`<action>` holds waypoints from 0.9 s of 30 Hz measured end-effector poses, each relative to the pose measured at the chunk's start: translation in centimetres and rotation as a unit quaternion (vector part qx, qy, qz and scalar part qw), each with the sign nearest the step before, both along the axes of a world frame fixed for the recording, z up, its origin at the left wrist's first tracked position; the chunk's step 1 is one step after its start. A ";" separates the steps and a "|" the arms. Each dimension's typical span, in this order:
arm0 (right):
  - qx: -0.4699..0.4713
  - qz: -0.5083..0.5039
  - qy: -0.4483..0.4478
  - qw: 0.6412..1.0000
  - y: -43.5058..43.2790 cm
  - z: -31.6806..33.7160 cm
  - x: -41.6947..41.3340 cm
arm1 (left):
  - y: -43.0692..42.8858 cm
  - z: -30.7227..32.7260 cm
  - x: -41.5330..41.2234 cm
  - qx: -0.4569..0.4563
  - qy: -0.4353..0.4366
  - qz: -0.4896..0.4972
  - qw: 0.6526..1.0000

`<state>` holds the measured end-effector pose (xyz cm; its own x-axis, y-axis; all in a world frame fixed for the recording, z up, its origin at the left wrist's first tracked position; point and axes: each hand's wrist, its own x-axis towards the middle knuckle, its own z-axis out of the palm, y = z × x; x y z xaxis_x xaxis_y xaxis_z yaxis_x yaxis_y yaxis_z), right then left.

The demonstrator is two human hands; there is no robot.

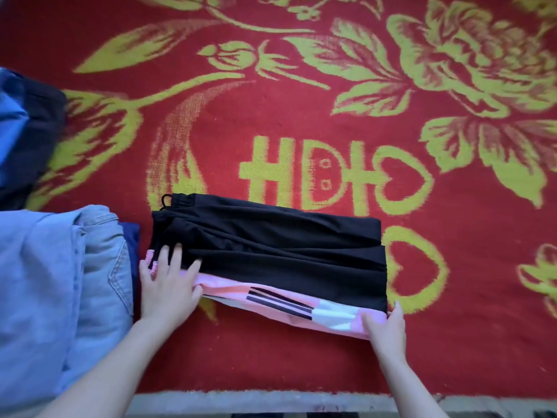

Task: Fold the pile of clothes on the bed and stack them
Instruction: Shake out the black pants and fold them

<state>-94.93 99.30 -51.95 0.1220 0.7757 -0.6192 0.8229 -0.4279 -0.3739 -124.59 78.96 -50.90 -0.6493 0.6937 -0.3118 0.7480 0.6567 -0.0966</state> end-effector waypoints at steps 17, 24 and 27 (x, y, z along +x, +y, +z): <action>0.198 0.367 0.276 0.866 -9.7 10.5 -20.7 | 0.4 2.8 -5.9 0.459 -0.428 0.467 0.623; 0.199 0.504 0.184 0.820 -11.6 4.6 -18.3 | -0.3 2.9 -5.1 0.362 -0.301 0.448 0.760; 0.240 0.546 0.041 0.802 -11.0 1.8 -15.0 | -0.8 1.4 -2.6 0.297 0.025 0.108 0.949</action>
<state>-109.95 88.27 -50.12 -0.8174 0.5441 -0.1894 0.5738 0.7397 -0.3515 -127.21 78.12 -49.47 -0.7994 0.5872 0.1269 0.5946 0.7433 0.3064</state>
